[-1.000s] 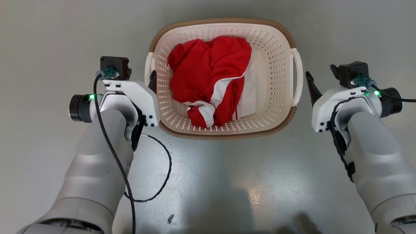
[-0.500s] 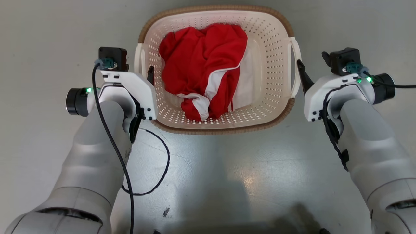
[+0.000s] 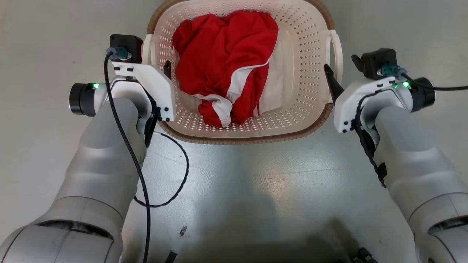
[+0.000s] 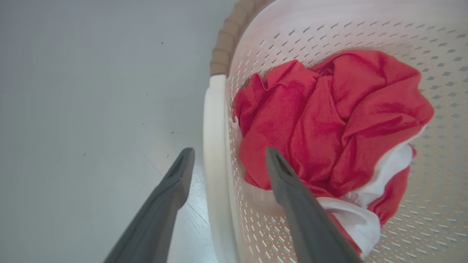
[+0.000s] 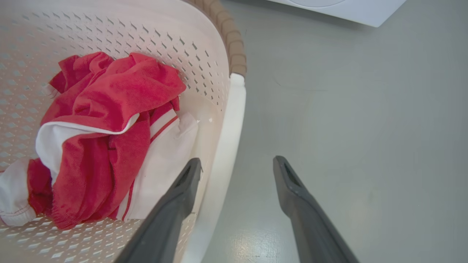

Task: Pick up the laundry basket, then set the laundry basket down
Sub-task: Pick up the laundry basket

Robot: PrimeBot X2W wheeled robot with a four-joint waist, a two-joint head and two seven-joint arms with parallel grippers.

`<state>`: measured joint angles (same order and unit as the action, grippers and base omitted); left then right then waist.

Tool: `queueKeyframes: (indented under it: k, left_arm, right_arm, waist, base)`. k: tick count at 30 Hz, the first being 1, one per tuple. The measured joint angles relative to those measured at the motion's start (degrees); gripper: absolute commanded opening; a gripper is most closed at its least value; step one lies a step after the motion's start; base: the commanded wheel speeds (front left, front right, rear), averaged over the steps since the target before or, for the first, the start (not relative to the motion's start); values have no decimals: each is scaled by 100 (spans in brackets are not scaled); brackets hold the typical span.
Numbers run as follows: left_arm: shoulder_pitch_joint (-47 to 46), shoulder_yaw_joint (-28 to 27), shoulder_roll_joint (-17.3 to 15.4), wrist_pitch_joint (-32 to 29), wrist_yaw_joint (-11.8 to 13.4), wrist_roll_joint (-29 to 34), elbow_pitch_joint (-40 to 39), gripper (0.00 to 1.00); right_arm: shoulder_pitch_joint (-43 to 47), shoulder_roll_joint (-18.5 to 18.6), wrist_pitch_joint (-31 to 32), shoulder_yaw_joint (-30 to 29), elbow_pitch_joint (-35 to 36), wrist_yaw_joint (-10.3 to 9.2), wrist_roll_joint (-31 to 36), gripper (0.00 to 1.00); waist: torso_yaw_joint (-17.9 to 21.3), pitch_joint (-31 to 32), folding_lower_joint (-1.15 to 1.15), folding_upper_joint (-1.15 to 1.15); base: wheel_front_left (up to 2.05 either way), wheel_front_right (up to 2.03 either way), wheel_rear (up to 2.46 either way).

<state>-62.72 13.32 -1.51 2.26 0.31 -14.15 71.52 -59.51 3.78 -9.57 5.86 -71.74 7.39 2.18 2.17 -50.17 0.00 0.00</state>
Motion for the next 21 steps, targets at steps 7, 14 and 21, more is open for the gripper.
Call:
queueKeyframes:
  k: [7,14,21]
  left_arm:
    - [-14,57,-34,-25,27,0,80,100]
    - [-48,154,-87,-82,75,1,118,100]
    - [-134,235,-131,-140,120,1,144,100]
  right_arm:
    - [-74,7,0,521,15,0,-534,100]
    - [-79,5,51,808,25,0,-860,100]
    - [-205,7,58,1011,27,0,-1095,100]
  waist:
    - [18,-85,0,0]
    - [54,-145,0,0]
    - [97,-160,0,0]
  base:
    - [0,0,0]
    - [0,0,0]
    - [0,0,0]
